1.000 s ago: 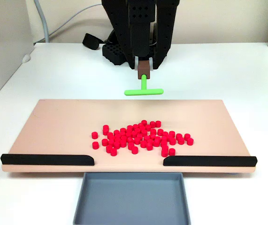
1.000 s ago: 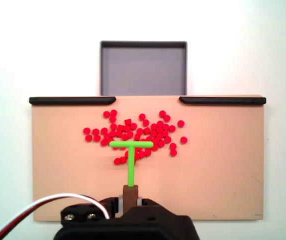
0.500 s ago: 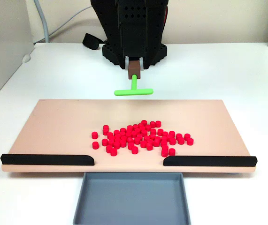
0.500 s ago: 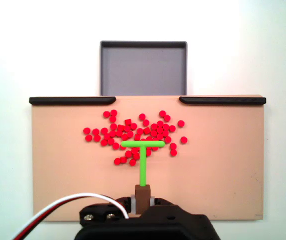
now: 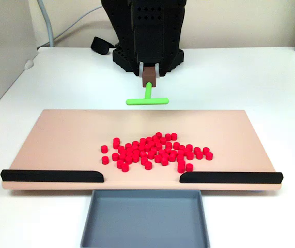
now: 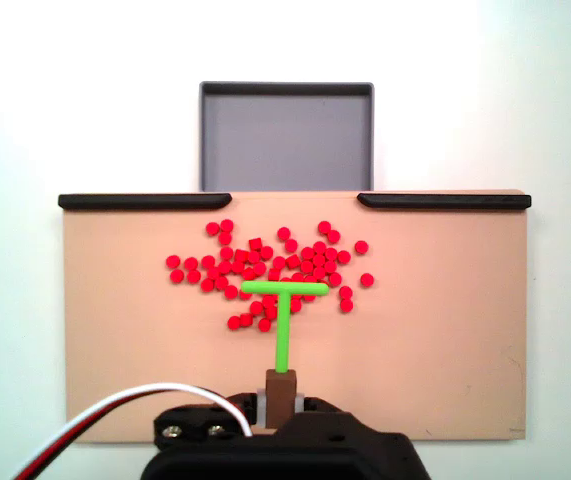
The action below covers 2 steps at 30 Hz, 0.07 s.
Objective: Grasp a green tool by the dark brown handle.
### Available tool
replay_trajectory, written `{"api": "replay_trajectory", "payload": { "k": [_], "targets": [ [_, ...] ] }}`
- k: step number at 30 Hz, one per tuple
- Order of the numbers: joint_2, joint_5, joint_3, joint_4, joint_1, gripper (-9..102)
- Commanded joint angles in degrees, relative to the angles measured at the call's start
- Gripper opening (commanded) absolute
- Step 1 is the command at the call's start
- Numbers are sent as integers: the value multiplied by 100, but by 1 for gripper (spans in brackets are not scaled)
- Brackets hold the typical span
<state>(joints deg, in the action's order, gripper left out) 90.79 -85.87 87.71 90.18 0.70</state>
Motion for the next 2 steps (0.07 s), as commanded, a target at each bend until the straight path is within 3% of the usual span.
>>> {"api": "replay_trajectory", "payload": {
  "k": [1,2],
  "targets": [
    [202,35,-70,-9,-53,0],
    [202,26,-70,-9,-53,0]
  ]
}}
